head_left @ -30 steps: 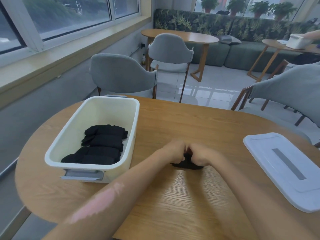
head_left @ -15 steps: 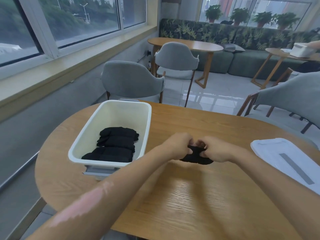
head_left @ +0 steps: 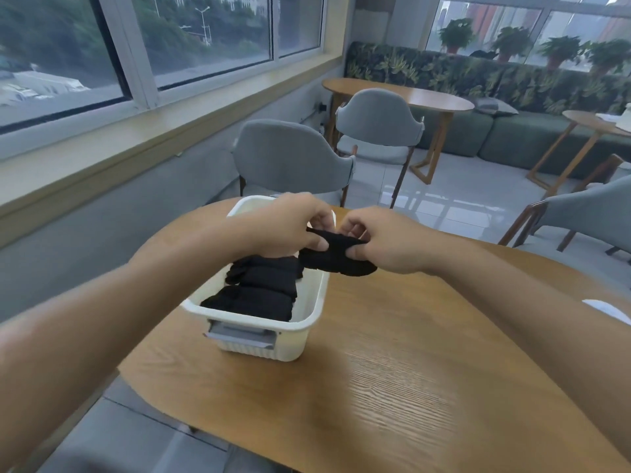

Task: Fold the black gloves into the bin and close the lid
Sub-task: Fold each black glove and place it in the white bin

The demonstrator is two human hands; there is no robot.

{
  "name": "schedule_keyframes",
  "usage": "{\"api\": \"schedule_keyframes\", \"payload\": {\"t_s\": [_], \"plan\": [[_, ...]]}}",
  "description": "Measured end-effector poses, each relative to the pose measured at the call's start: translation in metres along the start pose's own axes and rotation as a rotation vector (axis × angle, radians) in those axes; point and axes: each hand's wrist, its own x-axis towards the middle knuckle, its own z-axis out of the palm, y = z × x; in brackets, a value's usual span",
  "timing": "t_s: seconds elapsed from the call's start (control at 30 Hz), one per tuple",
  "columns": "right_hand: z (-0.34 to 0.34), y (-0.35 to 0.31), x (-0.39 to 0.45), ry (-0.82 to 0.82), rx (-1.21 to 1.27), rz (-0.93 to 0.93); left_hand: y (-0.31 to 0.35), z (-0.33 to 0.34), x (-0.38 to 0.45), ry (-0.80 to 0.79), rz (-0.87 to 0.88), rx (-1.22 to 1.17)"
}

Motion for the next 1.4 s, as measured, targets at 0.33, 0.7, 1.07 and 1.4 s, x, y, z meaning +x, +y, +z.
{"api": "schedule_keyframes", "payload": {"t_s": [0.33,0.7,1.07,1.4], "plan": [[0.067,-0.050,0.060,-0.051,0.031,0.042,-0.076,0.004,-0.025,-0.054,-0.215,0.128],[0.119,-0.055,0.089,-0.206,-0.016,0.151,-0.101,0.039,-0.017,-0.292,-0.303,0.225],[0.134,-0.058,0.077,0.009,-0.132,0.049,-0.102,0.053,-0.020,-0.096,-0.176,0.508],[0.117,-0.057,0.066,0.037,-0.158,-0.012,-0.099,0.046,-0.037,-0.052,-0.147,0.500]]}}
